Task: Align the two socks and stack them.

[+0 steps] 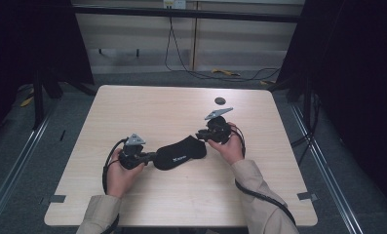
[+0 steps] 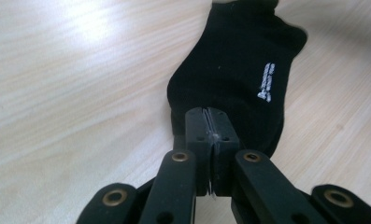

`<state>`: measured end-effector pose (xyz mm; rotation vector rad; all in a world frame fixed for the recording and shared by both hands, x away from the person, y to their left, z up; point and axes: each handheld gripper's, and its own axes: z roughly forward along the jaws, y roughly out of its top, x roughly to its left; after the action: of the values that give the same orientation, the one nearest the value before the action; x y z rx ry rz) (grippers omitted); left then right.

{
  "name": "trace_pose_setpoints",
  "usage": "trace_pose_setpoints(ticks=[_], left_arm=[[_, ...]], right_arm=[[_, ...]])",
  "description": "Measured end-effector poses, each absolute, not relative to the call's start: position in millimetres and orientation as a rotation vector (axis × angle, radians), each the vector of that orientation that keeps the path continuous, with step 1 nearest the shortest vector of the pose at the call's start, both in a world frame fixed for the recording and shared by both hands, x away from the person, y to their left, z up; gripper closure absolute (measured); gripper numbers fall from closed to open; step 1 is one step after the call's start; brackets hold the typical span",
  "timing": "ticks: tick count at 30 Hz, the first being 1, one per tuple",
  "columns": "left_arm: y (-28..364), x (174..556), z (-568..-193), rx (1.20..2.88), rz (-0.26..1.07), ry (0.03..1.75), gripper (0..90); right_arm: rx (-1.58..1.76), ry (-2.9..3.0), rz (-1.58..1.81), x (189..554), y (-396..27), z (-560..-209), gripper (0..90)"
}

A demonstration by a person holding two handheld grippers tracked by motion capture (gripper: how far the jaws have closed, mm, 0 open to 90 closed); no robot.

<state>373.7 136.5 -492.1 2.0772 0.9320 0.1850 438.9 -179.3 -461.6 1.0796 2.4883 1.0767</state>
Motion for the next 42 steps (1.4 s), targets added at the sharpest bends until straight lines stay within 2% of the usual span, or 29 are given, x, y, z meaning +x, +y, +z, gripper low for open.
trace_pose_setpoints(ticks=[10, 27, 30, 34, 39, 42], left_arm=[[132, 374, -496, 2.112, 0.215, 0.922, 88.7], [127, 359, -502, 2.173, 0.262, 0.880, 88.1], [129, 356, -502, 2.174, 0.284, 0.880, 85.5], [133, 354, -501, 2.162, 0.315, 0.899, 77.1], [144, 349, -493, 2.095, 0.340, 0.953, 76.5], [143, 348, -491, 2.047, 0.308, 0.967, 72.5]], right_arm=[[1.039, 2.551, 1.041, 425, -184, -477, 82.7], [1.023, 2.559, 0.973, 391, -192, -490, 81.7], [1.026, 2.554, 0.985, 379, -194, -491, 81.6], [1.008, 2.562, 0.998, 360, -193, -491, 80.9], [1.000, 2.574, 1.011, 345, -193, -489, 80.1], [1.005, 2.577, 1.027, 339, -194, -491, 80.1]])
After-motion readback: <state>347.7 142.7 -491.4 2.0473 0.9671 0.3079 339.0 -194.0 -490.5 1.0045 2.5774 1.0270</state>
